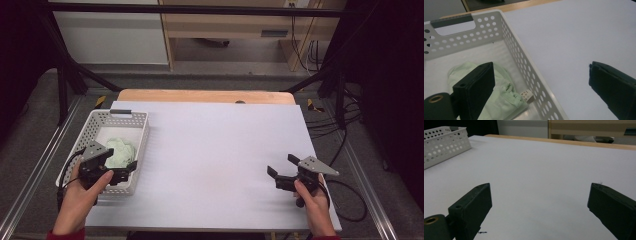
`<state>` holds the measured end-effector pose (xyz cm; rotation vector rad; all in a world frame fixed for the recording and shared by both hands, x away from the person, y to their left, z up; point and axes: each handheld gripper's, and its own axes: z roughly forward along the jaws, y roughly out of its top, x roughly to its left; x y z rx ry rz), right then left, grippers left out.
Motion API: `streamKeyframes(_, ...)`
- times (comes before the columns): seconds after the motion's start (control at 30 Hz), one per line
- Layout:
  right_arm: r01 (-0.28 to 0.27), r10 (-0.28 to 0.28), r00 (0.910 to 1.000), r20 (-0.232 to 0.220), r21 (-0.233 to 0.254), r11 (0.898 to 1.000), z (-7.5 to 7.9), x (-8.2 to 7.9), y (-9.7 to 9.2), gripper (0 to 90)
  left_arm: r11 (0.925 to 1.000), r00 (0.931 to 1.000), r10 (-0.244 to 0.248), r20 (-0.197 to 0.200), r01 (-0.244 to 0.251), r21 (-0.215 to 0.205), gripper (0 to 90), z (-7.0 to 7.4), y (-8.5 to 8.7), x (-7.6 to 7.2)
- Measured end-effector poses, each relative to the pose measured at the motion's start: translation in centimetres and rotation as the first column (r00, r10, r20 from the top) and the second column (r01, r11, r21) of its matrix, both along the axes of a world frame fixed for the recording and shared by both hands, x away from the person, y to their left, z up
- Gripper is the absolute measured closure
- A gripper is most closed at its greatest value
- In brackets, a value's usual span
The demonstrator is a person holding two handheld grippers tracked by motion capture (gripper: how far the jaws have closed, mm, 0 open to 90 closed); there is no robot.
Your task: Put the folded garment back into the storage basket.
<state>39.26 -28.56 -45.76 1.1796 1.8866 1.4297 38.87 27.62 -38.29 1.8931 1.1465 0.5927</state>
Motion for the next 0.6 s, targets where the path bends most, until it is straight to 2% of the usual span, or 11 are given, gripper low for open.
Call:
streamKeyframes(0.3, -0.026, 0.026, 0.9996, -0.012, -0.026, 0.999, -1.2, 0.0, 1.8, 6.4, 1.0000, 1.0000, -0.002, 0.001, 0.002, -0.001, 6.7, -0.1, -0.1, 0.1)
streamKeyframes(0.6, -0.033, 0.032, 0.9994, -0.014, -0.059, 0.998, -1.3, 0.1, 2.9, 6.7, 1.0000, 1.0000, -0.004, 0.007, 0.004, 0.000, 6.9, -0.2, -0.2, 0.2)
